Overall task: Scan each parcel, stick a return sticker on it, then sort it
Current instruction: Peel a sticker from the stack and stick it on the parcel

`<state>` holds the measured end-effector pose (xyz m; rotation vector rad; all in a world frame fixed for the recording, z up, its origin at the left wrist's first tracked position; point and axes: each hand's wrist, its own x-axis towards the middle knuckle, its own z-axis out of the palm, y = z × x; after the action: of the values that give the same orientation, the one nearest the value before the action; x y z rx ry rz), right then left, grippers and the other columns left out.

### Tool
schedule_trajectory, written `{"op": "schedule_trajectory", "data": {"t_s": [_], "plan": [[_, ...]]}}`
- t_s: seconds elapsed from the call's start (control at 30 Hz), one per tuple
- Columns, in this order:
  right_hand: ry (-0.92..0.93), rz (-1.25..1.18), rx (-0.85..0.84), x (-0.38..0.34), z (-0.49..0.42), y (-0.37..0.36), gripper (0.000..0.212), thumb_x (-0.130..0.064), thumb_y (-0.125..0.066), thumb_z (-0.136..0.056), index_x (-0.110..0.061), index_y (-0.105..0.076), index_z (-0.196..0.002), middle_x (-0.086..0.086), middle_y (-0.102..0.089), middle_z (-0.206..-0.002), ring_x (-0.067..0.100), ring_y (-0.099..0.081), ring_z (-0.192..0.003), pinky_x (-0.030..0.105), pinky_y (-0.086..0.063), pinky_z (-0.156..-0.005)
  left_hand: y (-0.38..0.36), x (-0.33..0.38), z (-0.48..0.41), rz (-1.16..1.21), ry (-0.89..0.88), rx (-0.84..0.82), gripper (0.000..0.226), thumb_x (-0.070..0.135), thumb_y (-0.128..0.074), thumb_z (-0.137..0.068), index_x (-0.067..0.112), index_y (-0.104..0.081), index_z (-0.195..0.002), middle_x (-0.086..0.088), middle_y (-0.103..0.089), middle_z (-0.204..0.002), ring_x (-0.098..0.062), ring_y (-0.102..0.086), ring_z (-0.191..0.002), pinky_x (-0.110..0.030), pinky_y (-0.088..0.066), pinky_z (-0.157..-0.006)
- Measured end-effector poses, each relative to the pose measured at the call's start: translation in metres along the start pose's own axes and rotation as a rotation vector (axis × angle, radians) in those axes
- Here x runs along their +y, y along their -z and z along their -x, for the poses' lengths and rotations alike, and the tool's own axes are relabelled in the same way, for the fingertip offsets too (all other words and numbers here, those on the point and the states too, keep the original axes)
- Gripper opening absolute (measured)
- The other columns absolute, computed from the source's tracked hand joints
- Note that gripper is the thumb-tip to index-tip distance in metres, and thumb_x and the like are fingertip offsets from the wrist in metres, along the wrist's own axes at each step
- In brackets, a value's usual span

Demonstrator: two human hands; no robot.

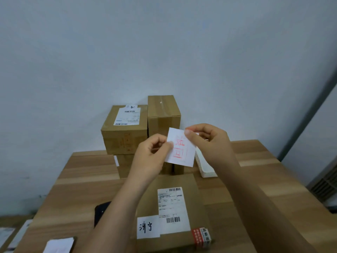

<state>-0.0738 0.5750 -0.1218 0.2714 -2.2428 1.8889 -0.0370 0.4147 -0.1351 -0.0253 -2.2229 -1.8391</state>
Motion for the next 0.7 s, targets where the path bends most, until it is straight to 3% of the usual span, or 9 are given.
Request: {"op": "schedule_trajectory", "data": {"t_s": [0.17, 0.33, 0.4, 0.5, 0.57, 0.7], "plan": [[0.008, -0.004, -0.088, -0.002, 0.002, 0.008, 0.003, -0.02, -0.072, -0.085, -0.021, -0.07, -0.083, -0.004, -0.073, -0.076, 0.008, -0.07, -0.077, 0.027, -0.055, -0.067, -0.004, 0.011, 0.001, 0.073, -0.007, 0.173, 0.012, 0.024, -0.065, -0.091, 0.014, -0.071, -0.086, 0.006, -0.073, -0.082, -0.003, -0.067, -0.071, -0.013, -0.048, -0.054], [-0.021, -0.02, -0.211, -0.006, 0.006, 0.012, 0.016, -0.022, -0.072, -0.086, -0.021, -0.066, -0.101, -0.001, -0.074, -0.078, 0.003, -0.07, -0.079, 0.019, -0.052, -0.065, -0.007, 0.018, -0.001, 0.091, 0.005, 0.224, 0.006, 0.029, -0.069, -0.088, 0.024, -0.071, -0.089, 0.013, -0.072, -0.081, 0.001, -0.066, -0.071, -0.014, -0.048, -0.051], [-0.013, -0.022, -0.2, -0.008, 0.004, 0.012, 0.014, -0.025, -0.07, -0.087, -0.023, -0.068, -0.101, -0.002, -0.075, -0.081, 0.005, -0.071, -0.083, 0.023, -0.055, -0.068, -0.008, 0.019, 0.0, 0.068, -0.006, 0.194, 0.004, 0.028, -0.068, -0.088, 0.025, -0.071, -0.088, 0.015, -0.072, -0.081, 0.002, -0.067, -0.074, -0.012, -0.047, -0.05], [-0.009, -0.018, -0.183, -0.009, 0.0, 0.013, 0.006, -0.027, -0.069, -0.088, -0.022, -0.071, -0.09, -0.002, -0.075, -0.084, 0.01, -0.071, -0.084, 0.039, -0.059, -0.078, -0.011, 0.022, 0.002, 0.06, -0.016, 0.169, 0.003, 0.029, -0.067, -0.088, 0.029, -0.07, -0.088, 0.017, -0.071, -0.08, 0.004, -0.067, -0.075, -0.01, -0.046, -0.05], [-0.001, -0.005, -0.21, -0.01, 0.0, 0.014, 0.006, -0.027, -0.069, -0.088, -0.022, -0.071, -0.087, 0.0, -0.075, -0.085, 0.013, -0.071, -0.085, 0.041, -0.058, -0.079, -0.012, 0.024, 0.003, 0.084, -0.017, 0.194, 0.006, 0.031, -0.066, -0.088, 0.027, -0.07, -0.087, 0.017, -0.072, -0.079, 0.005, -0.066, -0.072, -0.01, -0.047, -0.052], [0.048, -0.014, -0.254, -0.014, 0.004, 0.011, 0.009, -0.024, -0.069, -0.088, -0.018, -0.069, -0.082, 0.003, -0.073, -0.084, 0.009, -0.066, -0.076, 0.021, -0.049, -0.064, -0.01, 0.03, 0.002, 0.121, -0.036, 0.206, 0.015, 0.034, -0.064, -0.088, 0.022, -0.073, -0.09, 0.01, -0.073, -0.078, 0.004, -0.063, -0.066, -0.011, -0.046, -0.055]]}}
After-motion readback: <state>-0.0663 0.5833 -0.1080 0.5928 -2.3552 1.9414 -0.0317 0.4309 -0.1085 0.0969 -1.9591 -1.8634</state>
